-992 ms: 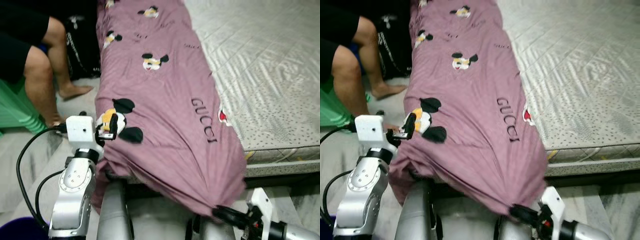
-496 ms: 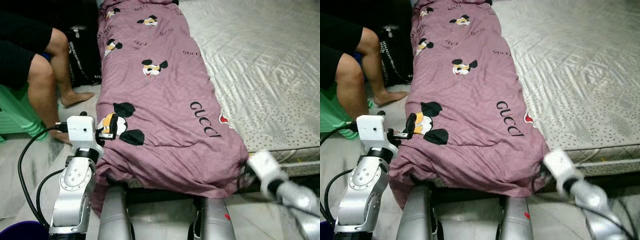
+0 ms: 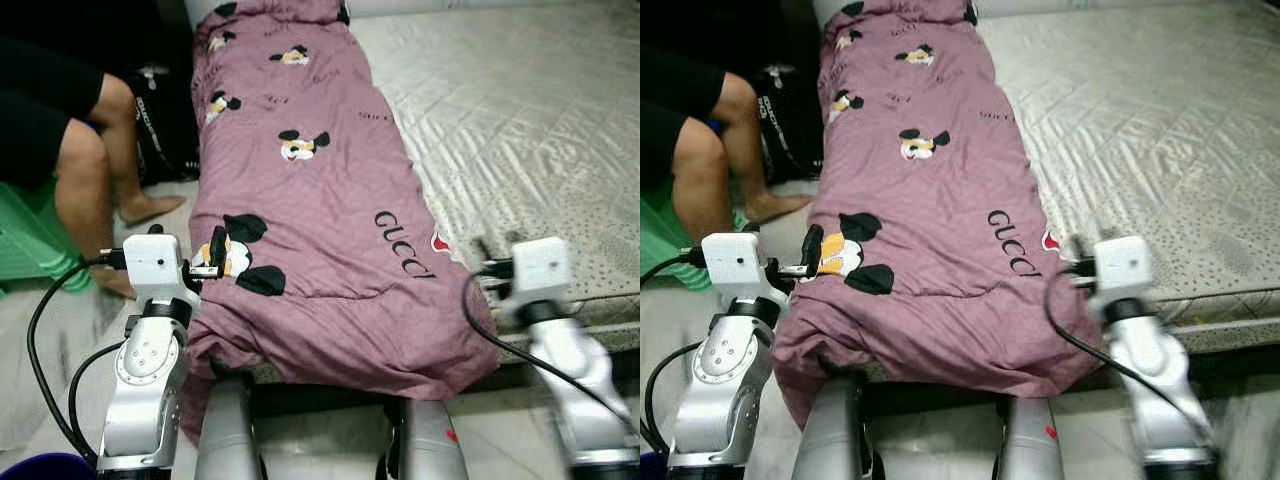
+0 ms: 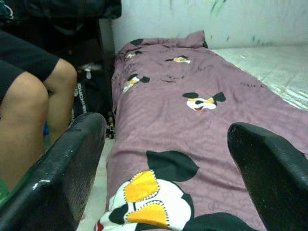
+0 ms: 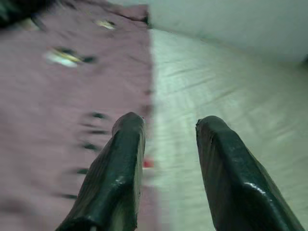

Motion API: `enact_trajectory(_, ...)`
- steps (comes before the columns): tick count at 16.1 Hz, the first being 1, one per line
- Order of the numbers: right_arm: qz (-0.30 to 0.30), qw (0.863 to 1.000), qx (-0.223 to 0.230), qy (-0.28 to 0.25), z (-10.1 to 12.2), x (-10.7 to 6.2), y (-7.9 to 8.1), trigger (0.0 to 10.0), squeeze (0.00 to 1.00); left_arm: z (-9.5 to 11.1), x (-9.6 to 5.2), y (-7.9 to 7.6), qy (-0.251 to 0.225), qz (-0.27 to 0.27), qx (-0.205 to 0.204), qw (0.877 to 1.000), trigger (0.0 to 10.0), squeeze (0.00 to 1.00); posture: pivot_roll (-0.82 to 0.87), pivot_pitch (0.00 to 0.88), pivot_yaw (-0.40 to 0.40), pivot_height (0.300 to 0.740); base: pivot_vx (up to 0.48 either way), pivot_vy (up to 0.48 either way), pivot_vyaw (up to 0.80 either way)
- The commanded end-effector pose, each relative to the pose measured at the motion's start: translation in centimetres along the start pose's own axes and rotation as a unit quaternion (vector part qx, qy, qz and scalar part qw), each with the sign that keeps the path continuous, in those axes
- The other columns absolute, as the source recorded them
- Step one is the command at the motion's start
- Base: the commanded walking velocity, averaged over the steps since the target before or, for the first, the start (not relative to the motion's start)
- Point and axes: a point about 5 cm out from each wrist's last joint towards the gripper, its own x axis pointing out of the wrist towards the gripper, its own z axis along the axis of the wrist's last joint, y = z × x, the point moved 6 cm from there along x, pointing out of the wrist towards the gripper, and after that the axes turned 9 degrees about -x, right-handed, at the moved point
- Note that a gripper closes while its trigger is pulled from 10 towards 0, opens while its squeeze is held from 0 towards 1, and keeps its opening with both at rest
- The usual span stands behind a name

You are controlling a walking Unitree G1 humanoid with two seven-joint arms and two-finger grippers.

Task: Clean up the room

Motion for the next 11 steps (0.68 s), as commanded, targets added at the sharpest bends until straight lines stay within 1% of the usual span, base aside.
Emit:
enact_trajectory(1, 0.042, 0.999, 0.032, -0.013, 0.7, -0.5, 1.6, 10.0, 1.0, -0.1, -0.3, 0.8, 0.0, 0.014, 0.002, 1.0, 10.0, 0.0, -0.08, 0.0, 0.065, 0.572, 0.0, 0.0, 0.0)
enact_trajectory(2, 0.051, 0.998, 0.031, -0.024, 1.0, -1.0, 2.3, 10.0, 1.0, -0.3, -0.3, 0.8, 0.001, 0.014, 0.002, 1.0, 10.0, 0.0, -0.08, 0.0, 0.067, 0.572, 0.0, 0.0, 0.0)
enact_trajectory(4, 0.02, 0.998, 0.046, -0.03, 1.5, -0.7, 1.2, 10.0, 1.0, 0.0, -0.1, 0.9, -0.007, 0.018, 0.0, 1.0, 10.0, 0.0, -0.09, 0.0, 0.071, 0.572, 0.0, 0.0, 0.0)
enact_trajectory(5, 0.005, 0.997, 0.06, -0.038, 2.3, 0.0, 0.5, 10.0, 1.0, 0.2, 0.1, 1.0, -0.012, 0.02, -0.002, 1.0, 10.0, 0.0, -0.09, 0.0, 0.073, 0.572, 0.0, 0.0, 0.0)
enact_trajectory(6, -0.014, 0.993, 0.098, -0.06, 4.3, 1.3, -0.3, 10.0, 1.0, 1.0, 0.7, 0.8, -0.027, 0.021, -0.01, 0.999, 10.0, 0.0, -0.09, 0.0, 0.077, 0.572, 0.0, 0.0, 0.0)
enact_trajectory(7, -0.01, 0.991, 0.111, -0.072, 5.3, 1.9, -0.1, 10.0, 1.0, 1.2, 1.0, 0.7, -0.032, 0.021, -0.012, 0.999, 10.0, 0.0, -0.09, 0.0, 0.079, 0.572, 0.0, 0.0, 0.0)
enact_trajectory(8, -0.001, 0.988, 0.12, -0.094, 6.3, 2.2, 0.2, 10.0, 0.91, 1.3, 1.2, 0.6, -0.034, 0.019, -0.011, 0.999, 10.0, 0.0, -0.09, 0.0, 0.079, 0.572, 0.0, 0.0, 0.0)
enact_trajectory(9, 0.003, 0.985, 0.135, -0.109, 7.1, 2.5, 0.6, 10.0, 0.0, 1.3, 1.4, 0.5, -0.036, 0.018, -0.012, 0.999, 10.0, 0.0, -0.09, 0.0, 0.08, 0.577, 0.0, 0.0, 0.0)
enact_trajectory(11, 0.01, 0.982, 0.15, -0.115, 7.5, 3.0, 1.6, 10.0, 0.0, 1.3, 1.8, 0.3, -0.039, 0.014, -0.012, 0.999, 10.0, 0.0, -0.09, 0.0, 0.081, 0.601, 0.0, 0.0, 0.0)
